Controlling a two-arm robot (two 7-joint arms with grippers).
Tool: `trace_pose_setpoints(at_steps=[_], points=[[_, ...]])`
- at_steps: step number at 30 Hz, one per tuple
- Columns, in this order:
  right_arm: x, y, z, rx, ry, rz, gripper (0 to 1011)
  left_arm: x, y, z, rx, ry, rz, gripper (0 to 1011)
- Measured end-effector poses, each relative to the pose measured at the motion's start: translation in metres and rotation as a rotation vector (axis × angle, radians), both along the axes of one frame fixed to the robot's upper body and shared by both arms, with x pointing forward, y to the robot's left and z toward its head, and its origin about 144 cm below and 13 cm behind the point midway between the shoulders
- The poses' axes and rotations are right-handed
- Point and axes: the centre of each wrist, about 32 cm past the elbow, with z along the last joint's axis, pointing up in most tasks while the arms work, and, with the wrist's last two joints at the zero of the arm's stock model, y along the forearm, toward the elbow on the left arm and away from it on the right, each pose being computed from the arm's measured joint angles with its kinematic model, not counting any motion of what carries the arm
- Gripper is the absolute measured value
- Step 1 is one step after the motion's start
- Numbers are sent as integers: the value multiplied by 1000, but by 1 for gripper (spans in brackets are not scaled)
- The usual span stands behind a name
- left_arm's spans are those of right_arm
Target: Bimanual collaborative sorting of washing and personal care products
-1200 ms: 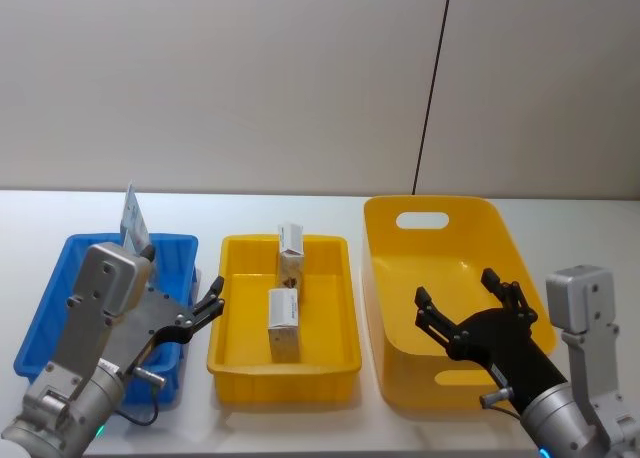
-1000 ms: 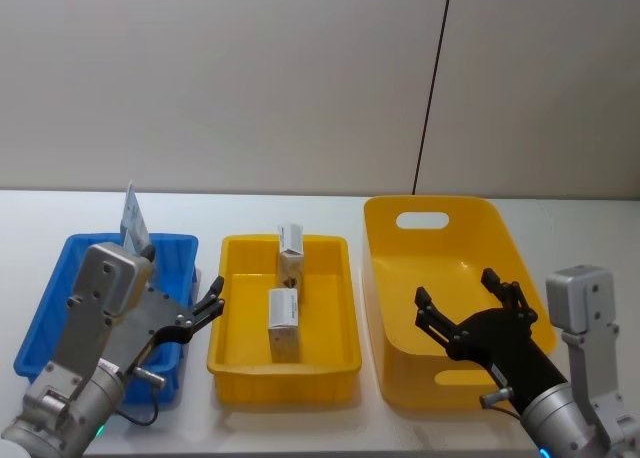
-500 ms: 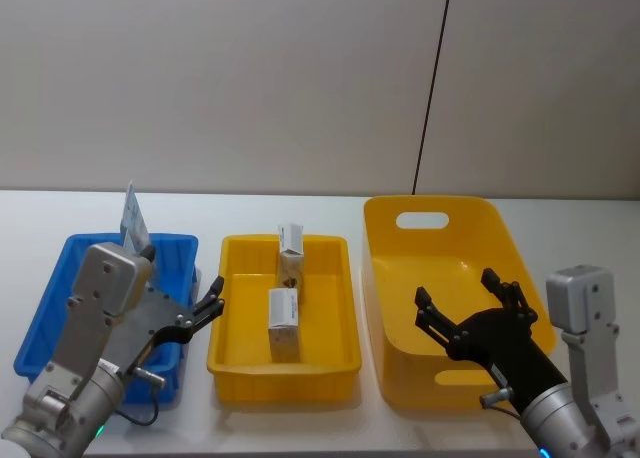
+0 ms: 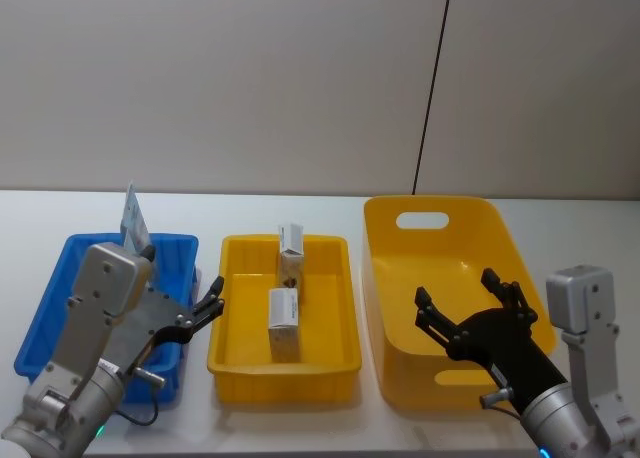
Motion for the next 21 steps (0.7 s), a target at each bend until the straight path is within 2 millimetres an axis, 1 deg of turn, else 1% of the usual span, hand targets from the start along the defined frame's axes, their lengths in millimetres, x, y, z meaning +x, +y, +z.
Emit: trace_pose_setpoints(at_steps=[21], points=[[1, 3, 0, 8, 2, 1, 1003, 0, 0, 0, 0, 0, 0, 1001]])
